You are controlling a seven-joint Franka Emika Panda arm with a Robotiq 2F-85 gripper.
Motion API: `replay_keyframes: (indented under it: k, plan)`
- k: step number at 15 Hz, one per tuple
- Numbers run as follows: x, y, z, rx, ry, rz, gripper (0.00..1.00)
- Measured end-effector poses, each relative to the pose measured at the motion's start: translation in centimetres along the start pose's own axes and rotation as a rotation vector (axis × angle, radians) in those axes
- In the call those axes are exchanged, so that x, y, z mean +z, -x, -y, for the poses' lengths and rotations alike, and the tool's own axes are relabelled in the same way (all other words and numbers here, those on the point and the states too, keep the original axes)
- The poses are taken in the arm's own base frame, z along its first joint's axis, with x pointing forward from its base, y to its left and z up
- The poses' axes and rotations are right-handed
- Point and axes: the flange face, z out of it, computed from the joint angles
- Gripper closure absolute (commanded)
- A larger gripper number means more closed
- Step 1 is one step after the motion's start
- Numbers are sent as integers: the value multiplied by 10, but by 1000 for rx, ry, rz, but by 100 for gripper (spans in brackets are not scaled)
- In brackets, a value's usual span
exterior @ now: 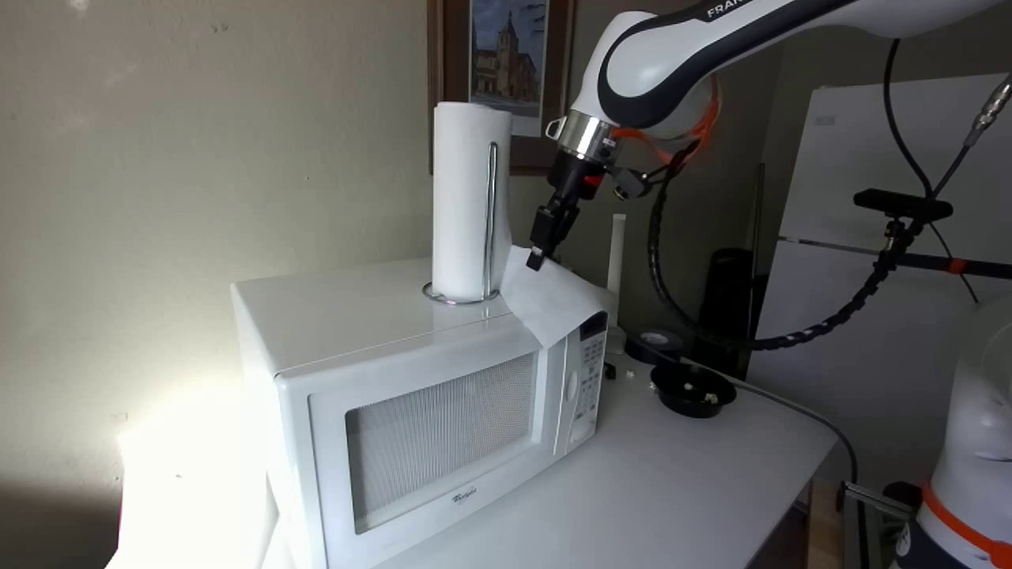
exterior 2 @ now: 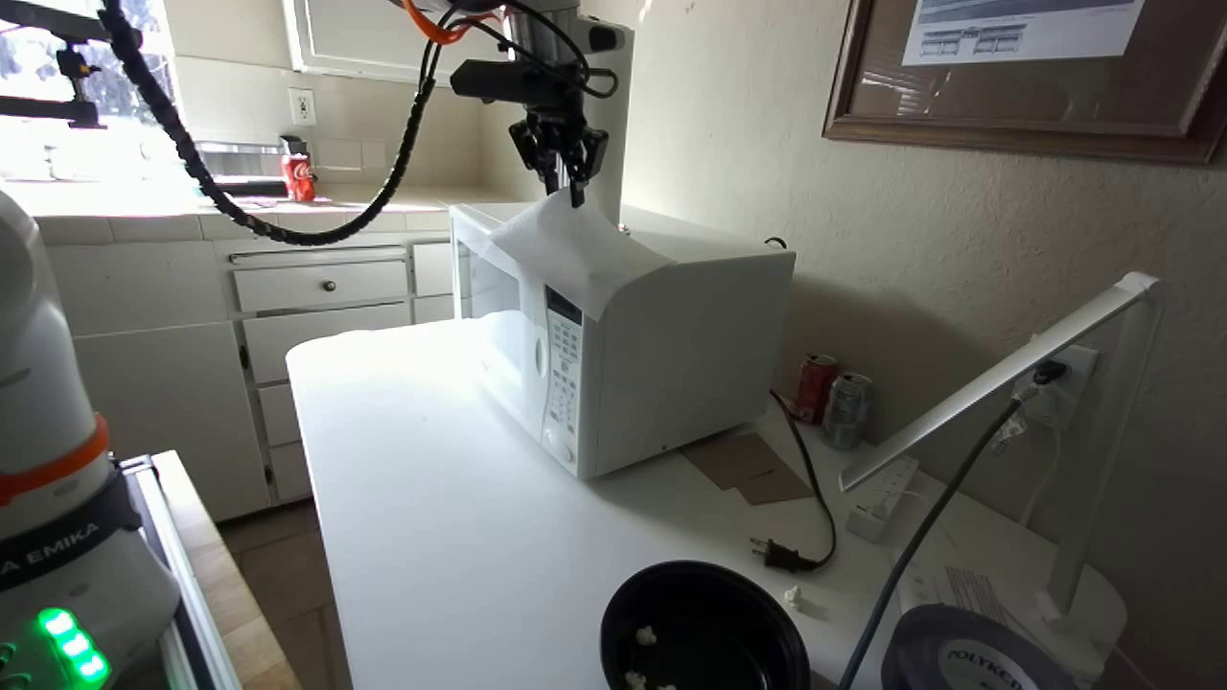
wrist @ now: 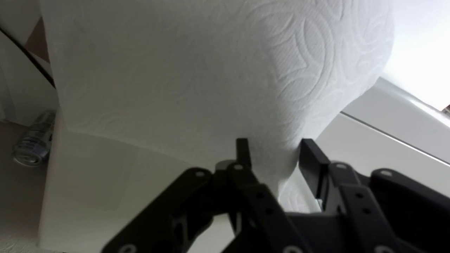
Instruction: Tear one napkin from the roll.
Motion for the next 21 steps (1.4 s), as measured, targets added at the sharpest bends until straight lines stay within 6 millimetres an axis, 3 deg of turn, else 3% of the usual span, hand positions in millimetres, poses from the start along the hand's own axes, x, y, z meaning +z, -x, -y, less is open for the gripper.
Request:
replay_keyframes:
  k: [2,10,21]
  plan:
    - [0,-4,-2,2,3,-8,100]
    - [1,-10,-13,19,13,-16,100]
    - [16,-7,-55,104,41,17,100]
